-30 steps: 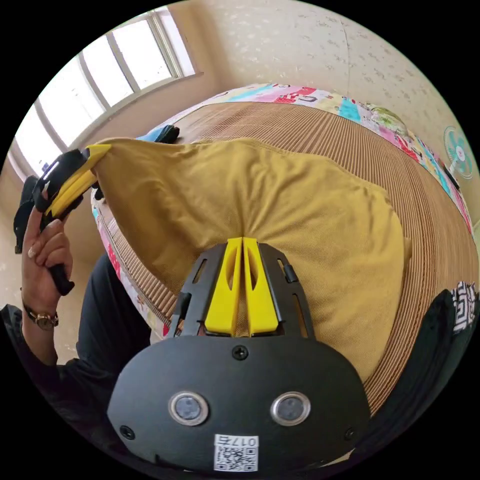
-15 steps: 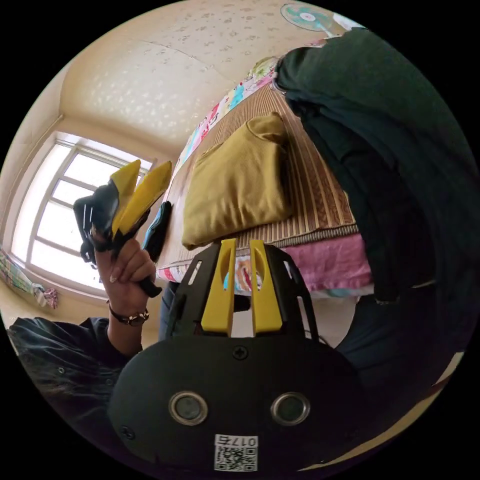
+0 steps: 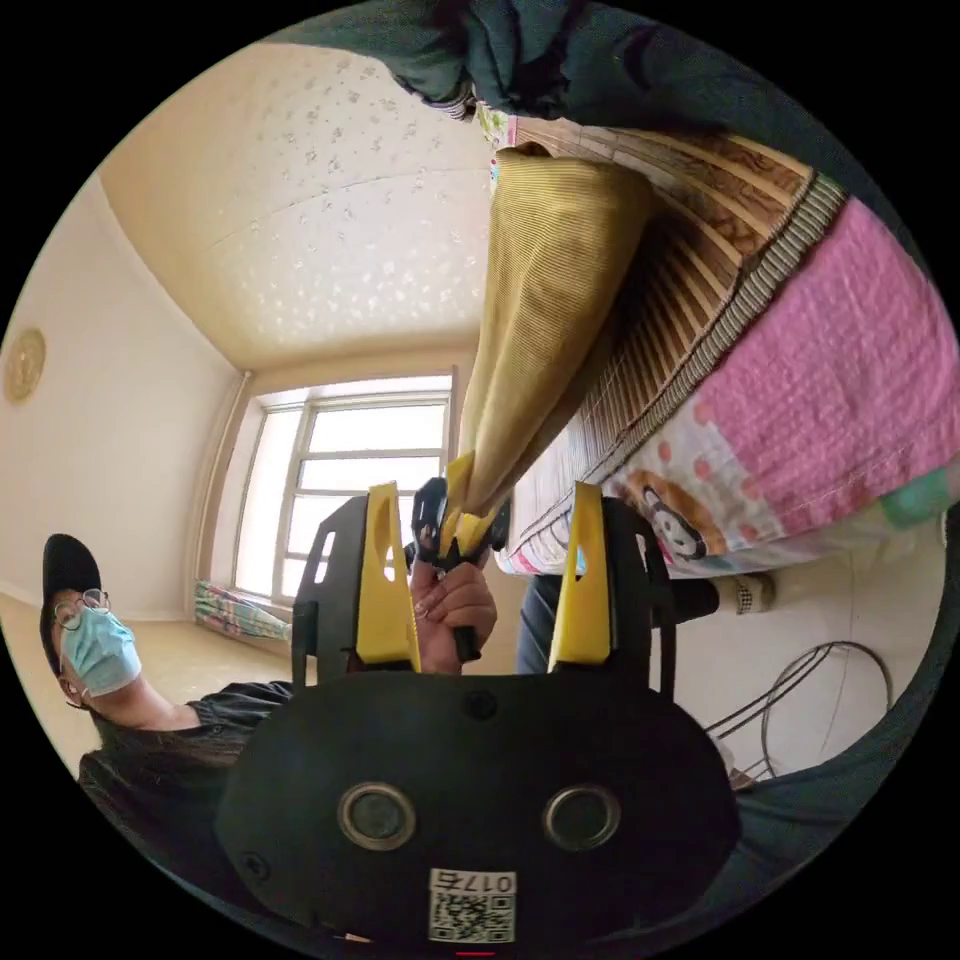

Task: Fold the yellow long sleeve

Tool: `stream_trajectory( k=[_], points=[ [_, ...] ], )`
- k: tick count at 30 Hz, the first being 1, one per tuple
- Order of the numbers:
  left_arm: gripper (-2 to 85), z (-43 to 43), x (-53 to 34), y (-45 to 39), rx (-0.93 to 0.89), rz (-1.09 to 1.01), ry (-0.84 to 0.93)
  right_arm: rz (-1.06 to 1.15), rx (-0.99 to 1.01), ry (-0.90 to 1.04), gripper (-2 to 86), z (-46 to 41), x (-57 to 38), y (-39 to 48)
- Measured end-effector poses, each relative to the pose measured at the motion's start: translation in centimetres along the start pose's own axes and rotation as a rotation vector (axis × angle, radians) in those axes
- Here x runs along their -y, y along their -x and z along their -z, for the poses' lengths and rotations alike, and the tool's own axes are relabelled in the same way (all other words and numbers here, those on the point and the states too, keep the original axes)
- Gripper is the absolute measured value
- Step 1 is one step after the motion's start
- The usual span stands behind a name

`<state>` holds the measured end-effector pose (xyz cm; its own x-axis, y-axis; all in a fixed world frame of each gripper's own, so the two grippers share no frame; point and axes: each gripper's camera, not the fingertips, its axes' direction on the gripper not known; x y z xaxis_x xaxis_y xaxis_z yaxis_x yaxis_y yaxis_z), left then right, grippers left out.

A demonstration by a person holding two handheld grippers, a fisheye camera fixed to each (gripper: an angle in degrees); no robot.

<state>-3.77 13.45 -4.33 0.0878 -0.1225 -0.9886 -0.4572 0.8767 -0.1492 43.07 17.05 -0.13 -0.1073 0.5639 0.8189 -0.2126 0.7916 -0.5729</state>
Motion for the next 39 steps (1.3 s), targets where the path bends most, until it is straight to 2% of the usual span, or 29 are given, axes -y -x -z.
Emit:
stream_trajectory(
  k=[2,5,9,14,17,19,21,24,26,28,30,32,34,36,38,39],
  points=[
    [6.4,0.4,-2.2,-5.8,-0.007,-0.241,0.075,-0.034,0.177,-0.05,23.6,1.2,-0.2,-0.3],
    [7.3,0.7,-6.2,-11.1,0.005,-0.452,0.164,-0.052,0.456,-0.05,22.5,0.7,0.0,-0.2],
    [9.6,4.0,-9.7,-15.1,-0.011,-0.599,0.044,0.101,0.446,0.003,20.4,-0.1,0.2,5.0],
    [7.4,7.6,-10.8,-15.6,-0.04,-0.665,-0.119,0.518,0.466,0.068,17.7,1.6,5.2,16.5],
    [7.9,7.3,-9.6,-13.7,-0.02,-0.592,-0.098,0.725,0.348,0.048,16.3,4.0,7.5,21.9],
    [8.5,7.1,-9.0,-12.3,-0.026,-0.545,-0.098,0.757,0.249,0.036,15.4,5.6,8.7,23.1],
    [8.6,7.0,-8.5,-10.6,-0.001,-0.476,-0.113,0.66,0.152,-0.025,14.5,7.8,9.7,22.0],
    [9.6,7.7,-7.2,-7.6,0.114,-0.339,-0.132,0.441,-0.113,-0.188,12.5,11.7,8.2,16.9],
    [12.0,10.2,-5.6,-5.4,0.312,-0.22,-0.165,0.229,-0.342,-0.304,11.4,13.9,4.0,11.9],
    [13.4,13.8,-4.3,-4.2,0.472,-0.151,-0.246,0.17,-0.465,-0.38,11.0,14.2,-0.7,9.5],
    [13.6,18.4,-2.8,-3.3,0.646,-0.092,-0.36,0.192,-0.553,-0.44,9.7,13.6,-5.2,8.4],
    [14.0,24.4,-0.2,-1.8,0.928,0.002,-0.505,0.236,-0.71,-0.532,8.7,11.7,-9.6,8.2],
    [14.7,28.1,2.2,0.5,1.1,0.123,-0.578,0.305,-0.814,-0.541,8.4,9.6,-11.1,8.9],
    [15.2,30.8,4.7,4.4,1.162,0.258,-0.578,0.389,-0.839,-0.503,8.1,7.5,-11.6,9.9],
    [14.2,32.1,6.8,10.5,1.093,0.445,-0.51,0.49,-0.804,-0.467,7.8,5.0,-11.7,11.0],
    [13.3,32.1,6.8,10.8,1.087,0.455,-0.536,0.507,-0.791,-0.457,7.8,4.4,-11.7,11.2]
  ],
)
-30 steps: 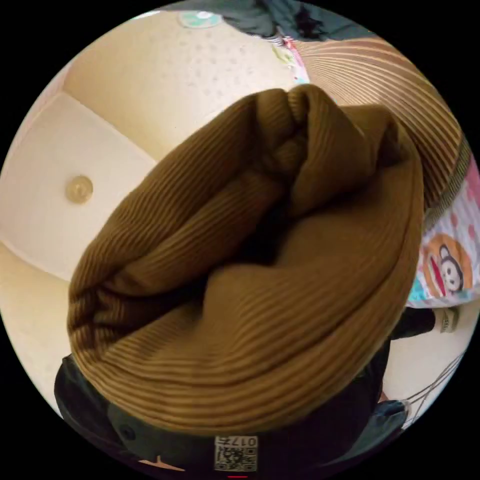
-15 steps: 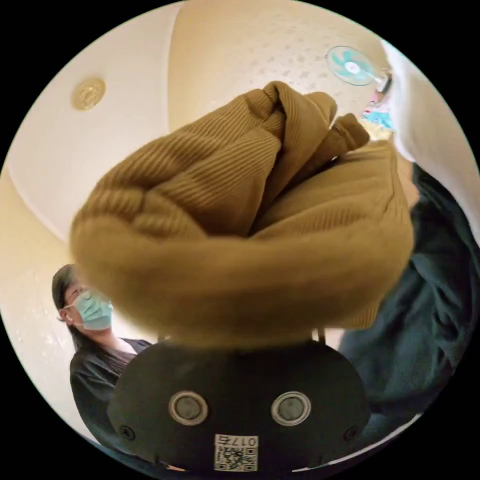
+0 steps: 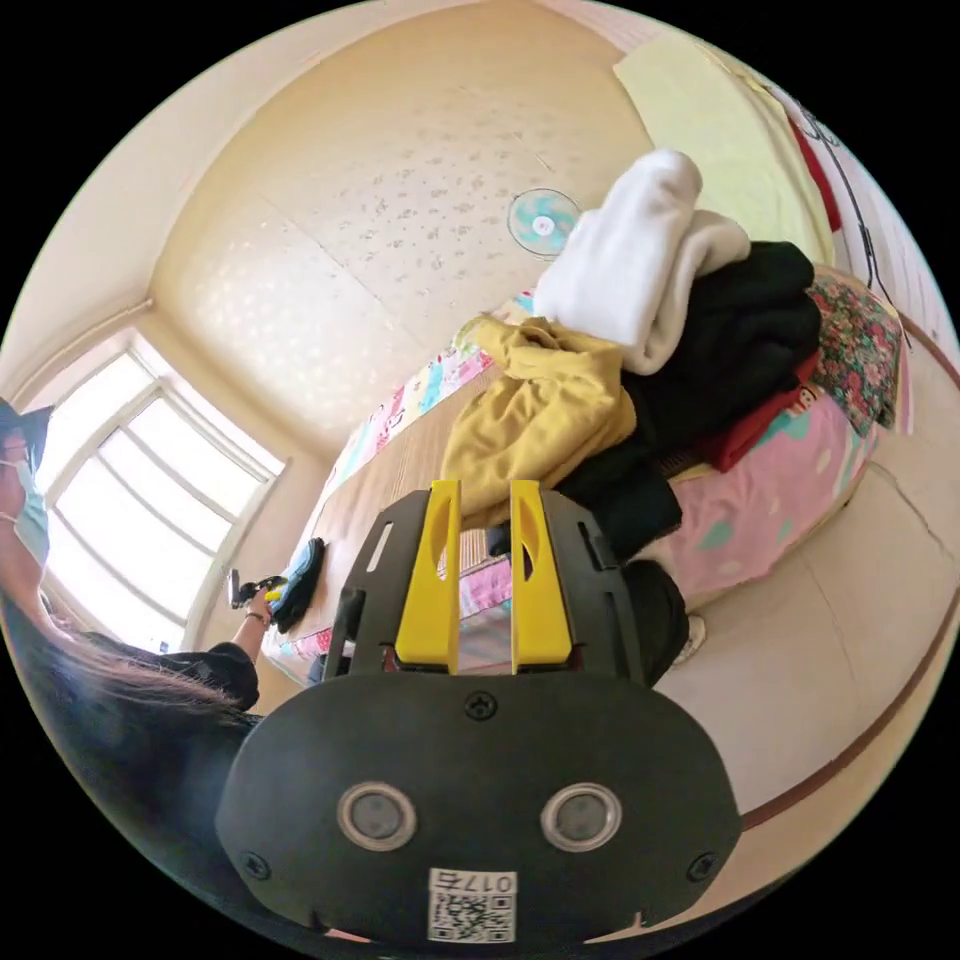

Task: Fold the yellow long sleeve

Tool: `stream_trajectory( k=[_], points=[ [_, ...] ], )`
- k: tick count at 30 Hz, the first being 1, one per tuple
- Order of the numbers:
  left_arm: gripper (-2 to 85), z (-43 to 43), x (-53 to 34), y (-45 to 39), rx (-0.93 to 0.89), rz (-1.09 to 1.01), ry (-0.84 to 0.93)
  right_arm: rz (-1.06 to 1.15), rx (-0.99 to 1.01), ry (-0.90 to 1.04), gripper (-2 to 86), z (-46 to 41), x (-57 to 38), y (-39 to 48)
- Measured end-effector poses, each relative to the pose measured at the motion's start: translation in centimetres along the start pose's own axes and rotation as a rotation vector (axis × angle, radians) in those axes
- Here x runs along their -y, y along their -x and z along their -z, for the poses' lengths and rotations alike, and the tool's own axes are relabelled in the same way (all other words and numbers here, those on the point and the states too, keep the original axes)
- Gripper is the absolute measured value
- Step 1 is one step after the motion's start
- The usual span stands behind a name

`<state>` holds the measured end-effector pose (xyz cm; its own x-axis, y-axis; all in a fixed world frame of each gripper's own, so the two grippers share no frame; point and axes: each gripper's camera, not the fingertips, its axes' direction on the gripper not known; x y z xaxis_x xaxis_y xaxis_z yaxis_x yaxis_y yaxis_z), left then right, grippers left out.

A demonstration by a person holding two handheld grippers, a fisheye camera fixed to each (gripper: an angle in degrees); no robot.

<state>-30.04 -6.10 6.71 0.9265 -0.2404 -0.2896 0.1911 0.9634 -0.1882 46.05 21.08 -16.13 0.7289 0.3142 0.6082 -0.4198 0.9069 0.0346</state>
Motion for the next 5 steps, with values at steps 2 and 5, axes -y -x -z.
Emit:
stream_trajectory(
  k=[2,5],
  points=[
    [5.8,1.3,0.0,-1.5,-0.06,0.012,-0.026,0.047,0.073,0.015,7.5,-1.5,-0.2,1.8],
    [0.9,6.5,-1.0,-6.0,-0.385,-0.162,-0.112,0.117,0.143,0.003,7.0,-3.7,-1.4,4.2]
  ],
)
